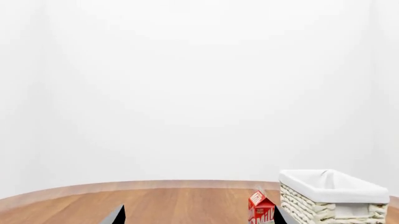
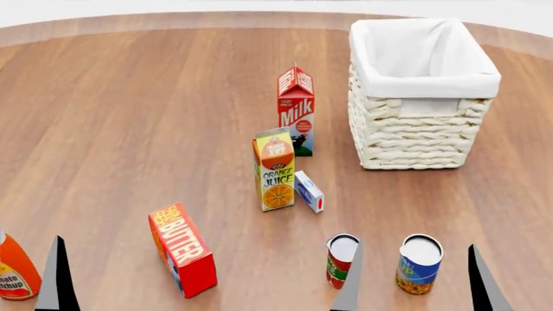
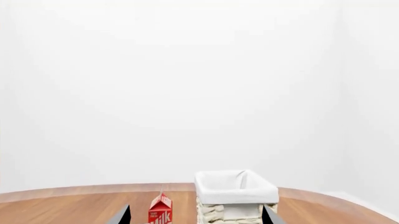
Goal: Pick up the tomato sauce, and put it in the basket.
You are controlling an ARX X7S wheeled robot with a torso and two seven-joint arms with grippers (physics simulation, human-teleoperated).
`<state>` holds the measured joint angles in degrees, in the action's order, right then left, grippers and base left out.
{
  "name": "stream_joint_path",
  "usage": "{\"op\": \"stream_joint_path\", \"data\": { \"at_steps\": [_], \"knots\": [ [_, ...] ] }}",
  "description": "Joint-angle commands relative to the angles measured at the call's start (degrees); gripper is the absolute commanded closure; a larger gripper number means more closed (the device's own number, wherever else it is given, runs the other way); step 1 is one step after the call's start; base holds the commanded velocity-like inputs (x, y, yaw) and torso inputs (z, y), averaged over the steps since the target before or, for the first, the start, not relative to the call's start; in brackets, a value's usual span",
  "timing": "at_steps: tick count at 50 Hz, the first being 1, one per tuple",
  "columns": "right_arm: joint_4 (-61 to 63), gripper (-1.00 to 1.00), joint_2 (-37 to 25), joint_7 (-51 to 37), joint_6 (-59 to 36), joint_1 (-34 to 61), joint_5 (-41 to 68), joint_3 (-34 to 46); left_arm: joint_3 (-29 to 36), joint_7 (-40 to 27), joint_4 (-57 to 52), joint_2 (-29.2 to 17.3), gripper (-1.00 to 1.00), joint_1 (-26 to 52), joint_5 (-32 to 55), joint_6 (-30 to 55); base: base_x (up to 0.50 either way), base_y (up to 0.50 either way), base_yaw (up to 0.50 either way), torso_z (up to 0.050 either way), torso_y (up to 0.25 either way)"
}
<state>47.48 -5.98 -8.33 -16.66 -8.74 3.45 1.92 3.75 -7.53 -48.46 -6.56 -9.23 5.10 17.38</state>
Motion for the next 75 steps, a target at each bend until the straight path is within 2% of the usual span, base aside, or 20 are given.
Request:
{"op": "stream_joint_path", "data": {
  "at_steps": [1,39,47,51,60,68,75],
  "knots": [
    [0.66,-1.00,-1.07,-1.01,-0.72,0.06,0.68,0.63,0.73,-1.01,-0.56,-0.89,-1.00,0.07,0.64,0.53,0.50,0.00,0.00,0.000,0.000],
    [-0.95,-1.00,-3.17,-2.94,0.76,-0.26,3.37,1.67,2.89,-3.53,0.38,-3.11,-1.00,0.42,0.98,-0.03,0.50,0.00,0.00,0.000,0.000],
    [1.05,-1.00,-4.59,-2.48,1.09,-2.53,6.08,-0.12,3.35,-4.04,1.25,-3.44,-1.00,0.59,0.77,-0.34,0.00,0.00,0.00,0.000,0.001],
    [3.14,-1.00,-5.98,-2.63,-0.02,-4.95,6.92,-2.01,3.57,-4.38,2.36,-3.56,-1.00,0.80,0.41,-0.75,0.00,0.00,0.00,0.000,0.000],
    [7.27,-1.00,-10.15,-0.94,3.78,-19.17,6.27,-6.57,4.61,-4.95,3.54,-3.89,-1.00,1.03,-0.43,-1.21,0.00,0.00,0.00,0.000,0.000],
    [0.44,-1.00,-9.69,0.87,12.02,-30.45,4.30,-6.38,5.33,-5.42,3.28,-4.32,-1.00,1.13,-0.97,-0.89,0.00,0.00,0.00,0.000,0.000],
    [-3.37,-1.00,-8.84,0.95,15.74,-34.27,3.89,-6.09,5.59,-5.69,3.56,-4.61,-1.00,1.33,-0.85,-0.83,0.00,0.00,0.00,0.000,0.000]
  ]
}}
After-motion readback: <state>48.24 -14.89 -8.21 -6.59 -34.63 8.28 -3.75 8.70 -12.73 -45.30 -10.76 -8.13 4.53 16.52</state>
